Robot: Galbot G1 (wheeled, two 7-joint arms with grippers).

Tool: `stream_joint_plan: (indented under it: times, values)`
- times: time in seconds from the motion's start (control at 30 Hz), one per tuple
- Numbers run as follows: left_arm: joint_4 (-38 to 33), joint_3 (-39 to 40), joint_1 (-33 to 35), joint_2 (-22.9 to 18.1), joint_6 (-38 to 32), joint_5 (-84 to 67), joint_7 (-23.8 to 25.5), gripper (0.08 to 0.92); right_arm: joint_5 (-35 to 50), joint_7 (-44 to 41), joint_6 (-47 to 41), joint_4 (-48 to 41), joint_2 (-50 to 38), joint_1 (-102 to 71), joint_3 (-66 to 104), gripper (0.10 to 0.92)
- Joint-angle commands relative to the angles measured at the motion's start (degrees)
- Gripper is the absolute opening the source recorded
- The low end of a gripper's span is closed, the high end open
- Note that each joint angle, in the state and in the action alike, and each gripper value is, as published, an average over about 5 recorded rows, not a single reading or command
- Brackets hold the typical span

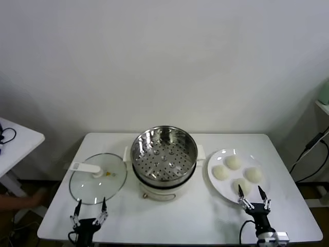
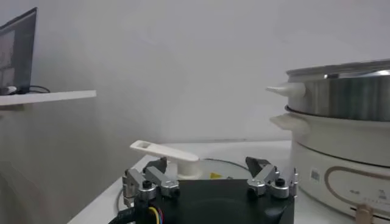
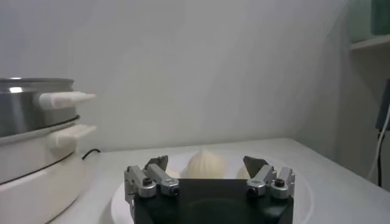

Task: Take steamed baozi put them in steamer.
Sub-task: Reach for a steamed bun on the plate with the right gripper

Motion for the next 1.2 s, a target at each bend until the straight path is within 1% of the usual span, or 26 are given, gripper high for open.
stream_joint_plan:
  times: [0.03, 0.2, 0.27, 0.37, 0.47, 0.53, 0.63, 0.8, 0.9, 0.97, 1.03, 1.13, 1.2]
  values:
    - [-0.27, 0.18, 0.2, -2.0, -0.38, 0.68, -0.01, 0.823, 2.19, 2.78, -18.08, 3.2, -7.74, 9.89, 0.25, 0.823]
    - [-0.51, 0.56, 0.23, -1.52, -0.66, 0.75, 0.04, 0.823, 3.37, 0.43, -26.26, 1.66, -15.08, 17.91, -3.08, 0.823]
    - [-0.78, 0.75, 0.22, -1.34, -0.68, 0.78, 0.1, 0.823, 2.39, -1.79, -29.07, 0.27, -17.92, 21.37, -5.74, 0.823]
    - [-1.12, 0.89, 0.17, -1.04, -0.68, 0.83, 0.22, 0.823, -2.26, -8.36, -33.78, -1.66, -23.11, 27.0, -10.89, 0.823]
    - [-1.3, 0.9, 0.2, -0.8, -0.8, 1.02, 0.35, 0.823, -7.75, -17.44, -38.35, -2.58, -29.58, 32.19, -16.96, 0.823]
    - [-1.33, 0.88, 0.32, -0.69, -1.08, 1.49, 0.47, 0.823, -11.33, -23.97, -39.39, -2.92, -33.68, 35.22, -21.26, 0.823]
    - [-1.29, 0.97, 0.57, -0.57, -1.6, 2.31, 0.69, 0.823, -17.03, -32.69, -36.55, -4.63, -37.91, 40.49, -27.44, 0.823]
    - [-1.17, 1.4, 0.82, -0.41, -2.09, 2.85, 0.99, 0.823, -30.36, -45.24, -23.99, -12.34, -42.01, 51.2, -38.04, 0.823]
    - [-0.98, 1.54, 0.93, -0.3, -2.4, 3.33, 1.18, 0.823, -35.59, -51.42, -18.39, -17.22, -43.9, 59.31, -46.14, 0.823]
    - [-0.64, 1.57, 0.87, -0.28, -2.58, 3.69, 1.23, 0.823, -36.29, -55.17, -15.4, -19.73, -44.5, 65.63, -52.77, 0.823]
    - [-0.28, 1.64, 0.75, -0.33, -2.76, 4.05, 1.25, 0.823, -35.15, -59.1, -11.99, -22.24, -44.29, 72.88, -60.21, 0.823]
    - [-0.01, 1.93, 0.6, -0.55, -2.87, 4.35, 1.25, 0.823, -31.88, -63.79, -9.32, -25.76, -42.28, 83.32, -71.25, 0.823]
    - [0.03, 2.16, 0.53, -0.71, -2.84, 4.49, 1.3, 0.823, -30.84, -65.73, -9.17, -28.65, -39.8, 89.19, -77.65, 0.823]
